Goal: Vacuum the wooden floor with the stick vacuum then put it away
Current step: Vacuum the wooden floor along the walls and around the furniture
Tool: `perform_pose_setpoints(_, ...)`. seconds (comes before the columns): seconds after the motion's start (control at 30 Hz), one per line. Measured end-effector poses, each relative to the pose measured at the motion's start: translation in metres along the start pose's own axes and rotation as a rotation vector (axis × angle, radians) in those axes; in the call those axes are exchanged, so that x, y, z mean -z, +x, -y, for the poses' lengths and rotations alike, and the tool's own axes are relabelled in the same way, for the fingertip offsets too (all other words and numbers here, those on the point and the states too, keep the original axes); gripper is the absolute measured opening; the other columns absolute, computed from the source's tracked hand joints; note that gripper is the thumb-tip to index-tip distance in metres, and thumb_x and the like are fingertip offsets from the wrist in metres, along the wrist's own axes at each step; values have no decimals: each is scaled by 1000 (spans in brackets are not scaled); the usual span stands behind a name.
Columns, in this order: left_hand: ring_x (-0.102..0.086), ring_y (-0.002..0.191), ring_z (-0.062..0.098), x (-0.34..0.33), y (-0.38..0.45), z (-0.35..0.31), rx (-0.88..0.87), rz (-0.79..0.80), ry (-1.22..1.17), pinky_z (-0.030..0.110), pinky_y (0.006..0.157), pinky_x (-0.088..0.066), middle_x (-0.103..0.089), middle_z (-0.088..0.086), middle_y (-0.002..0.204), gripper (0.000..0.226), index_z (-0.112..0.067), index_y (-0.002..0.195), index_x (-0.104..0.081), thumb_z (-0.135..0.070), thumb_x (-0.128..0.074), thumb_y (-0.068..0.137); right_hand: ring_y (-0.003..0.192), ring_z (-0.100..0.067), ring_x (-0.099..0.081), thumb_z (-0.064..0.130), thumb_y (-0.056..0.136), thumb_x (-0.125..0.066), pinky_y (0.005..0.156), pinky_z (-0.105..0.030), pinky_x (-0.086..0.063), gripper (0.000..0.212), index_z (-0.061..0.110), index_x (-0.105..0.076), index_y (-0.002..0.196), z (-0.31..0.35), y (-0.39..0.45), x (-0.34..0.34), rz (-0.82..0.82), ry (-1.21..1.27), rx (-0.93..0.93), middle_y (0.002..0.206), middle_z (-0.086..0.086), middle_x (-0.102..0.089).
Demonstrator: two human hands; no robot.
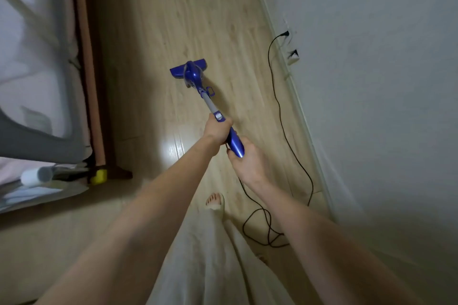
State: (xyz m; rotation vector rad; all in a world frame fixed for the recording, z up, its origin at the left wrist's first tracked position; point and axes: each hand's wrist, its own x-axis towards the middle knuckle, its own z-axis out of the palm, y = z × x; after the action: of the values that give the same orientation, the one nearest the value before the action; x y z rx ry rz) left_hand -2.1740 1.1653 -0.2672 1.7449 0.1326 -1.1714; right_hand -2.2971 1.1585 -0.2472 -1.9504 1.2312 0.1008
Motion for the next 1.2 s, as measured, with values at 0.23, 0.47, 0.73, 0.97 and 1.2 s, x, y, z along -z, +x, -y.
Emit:
perform_pose_setpoints(0.23,-57,63,20,-10,-32,35,21,-15,-20,38,74,-53,-54,7,77,13,-10,99,-43,-7,-52,90,66,-22,-55,26,86,-62,60,-35,-46,16,18,-58,101,-31,-35,4,71,71,44,74,0,-59)
perform_pose_setpoints(0.47,-55,66,22,-76,-109,100,38,-36,-92,34,66,-51,-52,10,77,10,-11,89,-42,-4,-49,89,58,-12,-48,19,84,-63,54,-23,-39,17,20,-62,101,-112,-107,64,173,76,92,67,5,-54)
perform_pose_setpoints(0.73,-60,84,26,-197,-199,201,131,-46,-266,36,66,-56,-55,15,93,25,-7,113,-42,-6,-54,91,74,-14,-59,27,86,-62,68,-35,-51,28,27,-59,114,-239,-187,165,310,-213,179,86,5,-64)
perform_pose_setpoints(0.97,-60,70,20,-236,-220,215,209,4,-184,36,83,-55,-55,11,94,34,-4,120,-42,-16,-58,92,76,-17,-60,28,88,-62,71,-35,-51,25,21,-59,112,-279,-209,188,288,-181,134,89,1,-64)
perform_pose_setpoints(1.2,-57,71,19,-202,-200,201,151,-22,-56,28,52,-50,-53,11,87,30,-3,115,-45,-12,-58,90,65,-17,-55,28,90,-56,54,-31,-45,18,19,-52,105,-251,-206,145,248,-95,33,79,1,-57)
